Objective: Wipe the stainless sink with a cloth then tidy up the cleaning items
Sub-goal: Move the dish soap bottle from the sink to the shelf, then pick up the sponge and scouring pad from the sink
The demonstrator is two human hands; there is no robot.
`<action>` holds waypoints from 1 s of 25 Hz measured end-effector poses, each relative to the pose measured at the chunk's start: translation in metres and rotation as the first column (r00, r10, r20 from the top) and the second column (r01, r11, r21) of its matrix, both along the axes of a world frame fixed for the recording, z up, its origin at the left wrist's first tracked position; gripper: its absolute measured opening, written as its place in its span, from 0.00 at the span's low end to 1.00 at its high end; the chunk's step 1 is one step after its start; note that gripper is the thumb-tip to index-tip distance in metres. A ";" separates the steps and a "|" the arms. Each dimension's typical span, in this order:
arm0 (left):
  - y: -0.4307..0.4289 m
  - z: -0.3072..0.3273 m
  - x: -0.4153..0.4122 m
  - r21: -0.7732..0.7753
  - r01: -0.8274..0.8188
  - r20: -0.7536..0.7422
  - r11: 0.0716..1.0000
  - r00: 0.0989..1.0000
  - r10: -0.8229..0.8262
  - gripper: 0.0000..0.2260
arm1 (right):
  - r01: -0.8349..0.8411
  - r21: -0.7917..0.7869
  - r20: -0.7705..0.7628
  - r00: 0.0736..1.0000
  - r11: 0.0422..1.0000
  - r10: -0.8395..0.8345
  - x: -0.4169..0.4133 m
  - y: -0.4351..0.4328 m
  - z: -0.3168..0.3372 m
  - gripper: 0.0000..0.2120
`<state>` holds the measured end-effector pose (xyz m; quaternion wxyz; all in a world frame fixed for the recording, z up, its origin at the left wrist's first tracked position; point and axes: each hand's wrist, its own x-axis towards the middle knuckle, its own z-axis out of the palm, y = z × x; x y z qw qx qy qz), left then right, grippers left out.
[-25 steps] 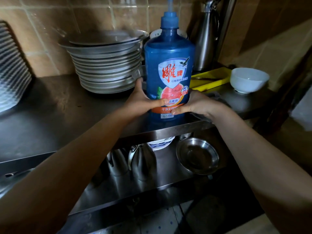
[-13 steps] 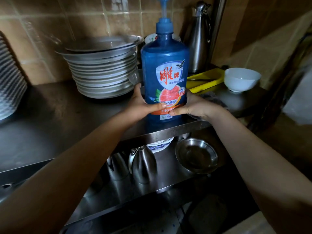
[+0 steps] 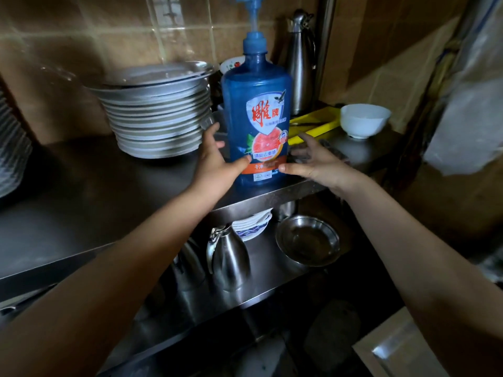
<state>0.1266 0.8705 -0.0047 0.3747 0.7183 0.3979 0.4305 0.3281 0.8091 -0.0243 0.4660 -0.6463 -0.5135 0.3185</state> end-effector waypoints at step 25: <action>-0.260 -0.018 0.130 -0.143 0.678 0.139 0.721 0.735 -0.663 0.22 | 0.487 0.150 -0.224 0.864 0.860 -0.450 0.052 -0.353 -0.006 0.30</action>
